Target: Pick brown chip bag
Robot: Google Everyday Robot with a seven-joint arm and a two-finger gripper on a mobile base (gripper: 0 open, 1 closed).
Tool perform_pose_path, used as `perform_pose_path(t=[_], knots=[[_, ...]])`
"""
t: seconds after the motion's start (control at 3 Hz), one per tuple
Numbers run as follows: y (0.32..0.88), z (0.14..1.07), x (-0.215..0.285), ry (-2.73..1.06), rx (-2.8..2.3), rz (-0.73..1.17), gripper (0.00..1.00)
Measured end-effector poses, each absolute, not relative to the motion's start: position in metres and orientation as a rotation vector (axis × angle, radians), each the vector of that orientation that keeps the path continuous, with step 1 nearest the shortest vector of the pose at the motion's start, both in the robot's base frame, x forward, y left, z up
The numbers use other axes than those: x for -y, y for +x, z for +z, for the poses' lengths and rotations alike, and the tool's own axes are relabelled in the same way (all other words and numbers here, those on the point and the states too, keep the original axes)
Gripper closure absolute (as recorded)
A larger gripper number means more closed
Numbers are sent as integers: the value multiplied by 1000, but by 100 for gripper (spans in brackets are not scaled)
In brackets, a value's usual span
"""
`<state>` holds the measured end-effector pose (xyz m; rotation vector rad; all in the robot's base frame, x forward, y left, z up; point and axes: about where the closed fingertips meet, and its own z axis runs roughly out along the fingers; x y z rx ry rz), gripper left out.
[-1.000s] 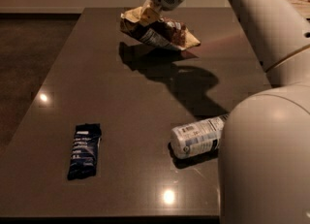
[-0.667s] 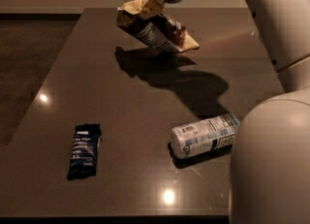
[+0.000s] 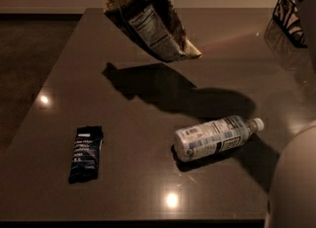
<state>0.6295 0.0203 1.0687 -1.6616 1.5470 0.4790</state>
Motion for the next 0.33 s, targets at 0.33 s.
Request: perform_pose_path(t=[0.33], knots=[[629,1070,-20,-1662,-1544,480,100]])
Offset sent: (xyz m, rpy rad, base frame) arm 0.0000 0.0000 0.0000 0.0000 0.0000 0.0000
